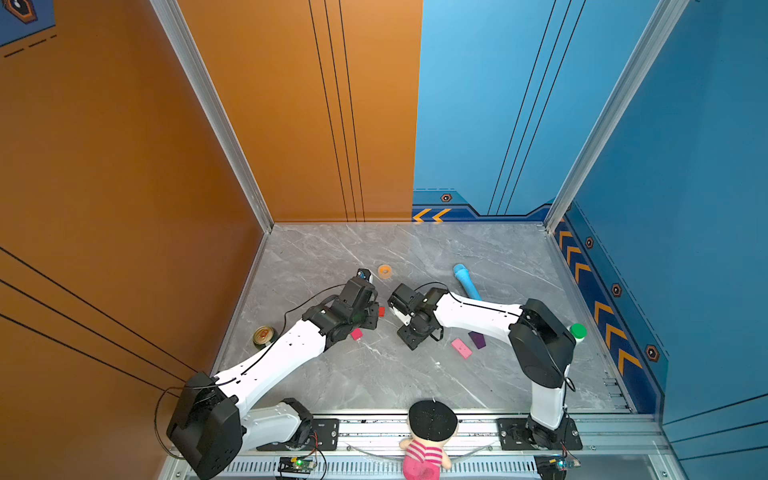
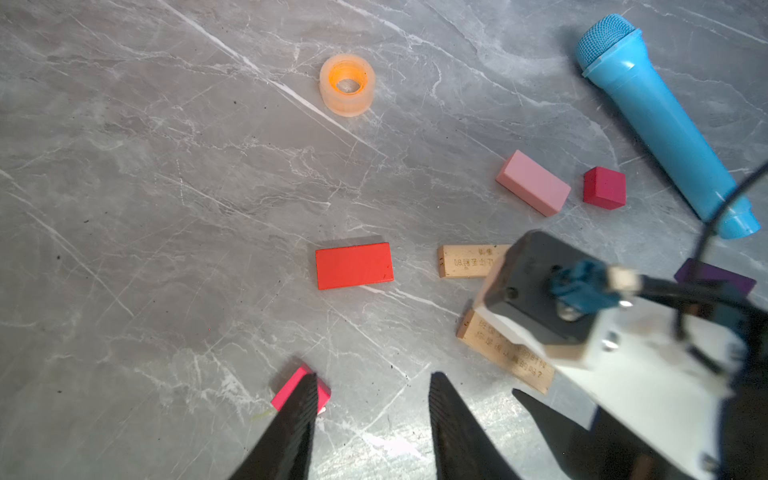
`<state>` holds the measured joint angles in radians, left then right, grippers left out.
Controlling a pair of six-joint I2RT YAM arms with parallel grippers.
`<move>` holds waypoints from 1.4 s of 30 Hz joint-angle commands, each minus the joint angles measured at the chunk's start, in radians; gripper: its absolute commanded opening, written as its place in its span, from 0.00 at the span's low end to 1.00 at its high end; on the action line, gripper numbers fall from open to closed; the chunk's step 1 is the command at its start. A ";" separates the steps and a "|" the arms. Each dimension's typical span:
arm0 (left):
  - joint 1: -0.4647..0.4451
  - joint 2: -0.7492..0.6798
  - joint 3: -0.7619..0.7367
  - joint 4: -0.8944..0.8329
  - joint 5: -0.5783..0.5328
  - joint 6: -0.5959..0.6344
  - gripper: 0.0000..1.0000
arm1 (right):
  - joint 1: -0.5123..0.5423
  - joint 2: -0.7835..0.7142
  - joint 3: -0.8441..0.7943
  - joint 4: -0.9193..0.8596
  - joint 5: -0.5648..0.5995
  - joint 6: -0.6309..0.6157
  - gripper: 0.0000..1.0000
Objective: Build the wood block tower
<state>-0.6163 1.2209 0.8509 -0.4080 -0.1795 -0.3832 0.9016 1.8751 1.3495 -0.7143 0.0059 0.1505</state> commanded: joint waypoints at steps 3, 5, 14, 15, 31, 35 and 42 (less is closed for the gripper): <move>-0.022 0.033 0.002 0.034 0.036 -0.007 0.42 | -0.018 -0.154 -0.084 -0.030 0.008 0.060 0.50; -0.033 0.058 0.010 0.042 0.047 -0.006 0.39 | -0.024 -0.194 -0.131 -0.008 -0.014 0.087 0.37; -0.092 0.242 0.067 0.075 0.132 -0.004 0.06 | -0.033 -0.225 -0.310 0.159 -0.134 0.210 0.00; -0.095 0.265 0.075 0.075 0.139 -0.004 0.03 | -0.033 -0.222 -0.322 0.176 -0.143 0.220 0.00; -0.109 0.457 0.158 0.075 0.161 0.013 0.00 | -0.041 -0.137 -0.359 0.306 -0.226 0.279 0.00; -0.101 0.482 0.164 0.075 0.164 0.018 0.00 | -0.051 -0.123 -0.357 0.321 -0.230 0.286 0.00; -0.088 0.522 0.172 0.075 0.180 0.022 0.00 | -0.068 -0.106 -0.359 0.350 -0.227 0.306 0.00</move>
<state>-0.7136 1.7252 0.9970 -0.3279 -0.0216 -0.3820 0.8425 1.7489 0.9985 -0.3832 -0.2138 0.4313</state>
